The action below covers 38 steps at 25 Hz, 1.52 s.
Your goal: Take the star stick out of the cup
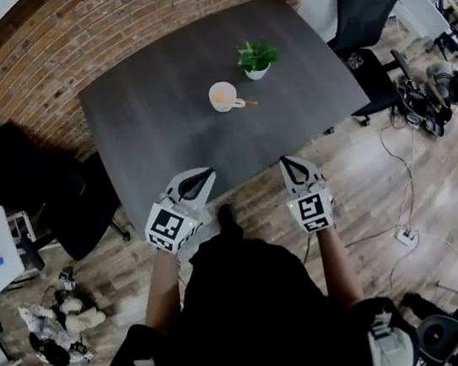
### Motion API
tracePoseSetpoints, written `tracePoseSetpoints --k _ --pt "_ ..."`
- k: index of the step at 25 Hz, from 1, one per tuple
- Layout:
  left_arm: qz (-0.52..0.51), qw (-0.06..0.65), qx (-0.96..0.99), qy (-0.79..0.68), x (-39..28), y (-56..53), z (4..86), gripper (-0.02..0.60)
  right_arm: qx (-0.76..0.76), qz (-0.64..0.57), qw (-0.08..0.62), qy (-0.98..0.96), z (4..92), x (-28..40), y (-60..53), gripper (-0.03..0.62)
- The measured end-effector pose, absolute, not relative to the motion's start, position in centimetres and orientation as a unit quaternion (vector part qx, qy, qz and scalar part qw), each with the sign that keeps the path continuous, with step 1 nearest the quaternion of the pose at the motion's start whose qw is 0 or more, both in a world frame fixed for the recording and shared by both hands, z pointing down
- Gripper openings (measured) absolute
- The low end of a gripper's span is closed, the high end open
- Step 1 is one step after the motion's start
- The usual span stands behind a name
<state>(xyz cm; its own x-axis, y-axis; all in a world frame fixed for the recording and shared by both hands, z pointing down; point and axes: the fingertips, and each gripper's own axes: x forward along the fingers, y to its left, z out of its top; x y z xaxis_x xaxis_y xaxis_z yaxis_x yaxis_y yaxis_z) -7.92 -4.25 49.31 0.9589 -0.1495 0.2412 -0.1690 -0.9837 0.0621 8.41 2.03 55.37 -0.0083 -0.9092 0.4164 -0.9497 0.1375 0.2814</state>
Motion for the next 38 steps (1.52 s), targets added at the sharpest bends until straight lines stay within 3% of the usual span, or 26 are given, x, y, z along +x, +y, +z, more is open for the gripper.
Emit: tracePoseSetpoints --k 22,38 --pt "0.115 0.042 0.991 -0.051 -6.8 -12.7 49.8 0.002 0.668 0.032 0.268 -0.693 56.0 9.3 -6.2 0.000" --pt "0.118 0.045 0.982 -0.140 -4.1 -16.9 49.8 0.002 0.594 0.039 0.280 -0.753 57.5 13.1 -12.6 0.000"
